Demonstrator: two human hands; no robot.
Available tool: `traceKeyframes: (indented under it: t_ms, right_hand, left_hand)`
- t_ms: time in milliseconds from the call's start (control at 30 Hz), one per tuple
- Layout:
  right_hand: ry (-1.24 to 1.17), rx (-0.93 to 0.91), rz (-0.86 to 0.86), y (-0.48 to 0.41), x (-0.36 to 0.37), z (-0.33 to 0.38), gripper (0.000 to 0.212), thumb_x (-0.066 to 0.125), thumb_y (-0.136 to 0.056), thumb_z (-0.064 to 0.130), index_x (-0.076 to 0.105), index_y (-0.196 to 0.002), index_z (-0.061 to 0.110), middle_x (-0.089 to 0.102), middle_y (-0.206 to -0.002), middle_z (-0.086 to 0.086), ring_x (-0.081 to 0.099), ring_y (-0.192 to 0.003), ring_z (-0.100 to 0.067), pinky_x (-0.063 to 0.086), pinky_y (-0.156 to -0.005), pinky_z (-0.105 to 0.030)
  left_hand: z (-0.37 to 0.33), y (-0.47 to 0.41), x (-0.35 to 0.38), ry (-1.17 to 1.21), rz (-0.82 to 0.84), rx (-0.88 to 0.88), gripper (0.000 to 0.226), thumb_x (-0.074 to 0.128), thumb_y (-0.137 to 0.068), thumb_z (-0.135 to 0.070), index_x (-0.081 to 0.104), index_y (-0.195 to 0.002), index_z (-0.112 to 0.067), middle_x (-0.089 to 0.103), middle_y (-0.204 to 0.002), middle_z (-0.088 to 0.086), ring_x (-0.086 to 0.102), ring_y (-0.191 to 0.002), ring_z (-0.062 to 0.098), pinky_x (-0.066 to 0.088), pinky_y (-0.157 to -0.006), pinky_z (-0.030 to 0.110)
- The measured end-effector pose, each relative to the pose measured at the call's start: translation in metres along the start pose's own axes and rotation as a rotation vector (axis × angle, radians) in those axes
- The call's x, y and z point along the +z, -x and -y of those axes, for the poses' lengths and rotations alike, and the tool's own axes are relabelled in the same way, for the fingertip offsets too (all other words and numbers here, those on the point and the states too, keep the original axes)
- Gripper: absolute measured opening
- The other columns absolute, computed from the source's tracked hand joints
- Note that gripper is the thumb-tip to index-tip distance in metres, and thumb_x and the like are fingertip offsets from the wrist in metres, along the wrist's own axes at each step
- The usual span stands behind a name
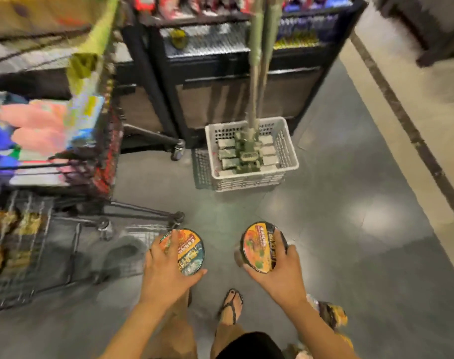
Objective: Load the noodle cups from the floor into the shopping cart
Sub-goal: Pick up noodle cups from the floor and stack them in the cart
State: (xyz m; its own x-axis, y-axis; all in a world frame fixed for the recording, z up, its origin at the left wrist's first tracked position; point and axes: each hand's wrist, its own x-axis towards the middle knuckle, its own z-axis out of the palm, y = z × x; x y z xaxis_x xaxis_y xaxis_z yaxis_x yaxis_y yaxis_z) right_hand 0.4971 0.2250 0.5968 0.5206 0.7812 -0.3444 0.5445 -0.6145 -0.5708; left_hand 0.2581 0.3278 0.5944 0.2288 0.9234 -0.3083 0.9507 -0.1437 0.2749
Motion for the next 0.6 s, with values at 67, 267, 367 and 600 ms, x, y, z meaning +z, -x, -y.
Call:
traceKeyframes:
  t_ms: [67, 267, 367, 600]
  right_hand:
    - [0.010, -0.052, 0.041, 0.006, -0.001, 0.022, 0.123, 0.067, -0.053, 0.080, 0.018, -0.154, 0.027, 0.037, -0.108, 0.000, 0.045, -0.110, -0.022, 0.041, -0.095, -0.030]
    - [0.134, -0.316, 0.204, 0.011, 0.029, 0.100, 0.121, 0.059, -0.053, 0.082, 0.013, -0.153, 0.033, 0.032, -0.105, 0.006, 0.047, -0.108, -0.020, 0.043, -0.091, -0.029]
    - [0.164, -0.415, 0.280, 0.015, 0.061, 0.155, 0.120, 0.068, -0.056, 0.076, 0.011, -0.153, 0.035, 0.031, -0.106, 0.007, 0.045, -0.110, -0.018, 0.040, -0.090, -0.025]
    - [0.184, -0.613, 0.365, 0.045, 0.166, 0.290, 0.123, 0.053, -0.049, 0.089, 0.014, -0.153, 0.035, 0.036, -0.107, 0.006, 0.044, -0.112, -0.017, 0.043, -0.096, -0.031]
  left_hand:
    - [0.018, 0.014, -0.014, 0.020, -0.040, -0.075, 0.124, 0.044, -0.049, -0.089, 0.031, -0.149, -0.018, 0.036, -0.132, 0.021, 0.043, -0.112, 0.041, 0.042, -0.098, 0.050]
    - [0.084, 0.051, -0.045, 0.157, -0.193, -0.270, 0.114, 0.055, -0.052, -0.084, 0.038, -0.145, -0.020, 0.040, -0.128, 0.019, 0.047, -0.109, 0.042, 0.045, -0.092, 0.050]
    - [0.130, 0.068, -0.062, 0.193, -0.243, -0.344, 0.112, 0.060, -0.052, -0.082, 0.035, -0.144, -0.024, 0.040, -0.130, 0.015, 0.048, -0.109, 0.039, 0.045, -0.092, 0.048]
    - [0.267, 0.095, -0.123, 0.281, -0.387, -0.507, 0.112, 0.057, -0.059, -0.086, 0.027, -0.150, -0.027, 0.030, -0.141, 0.012, 0.038, -0.122, 0.034, 0.039, -0.101, 0.046]
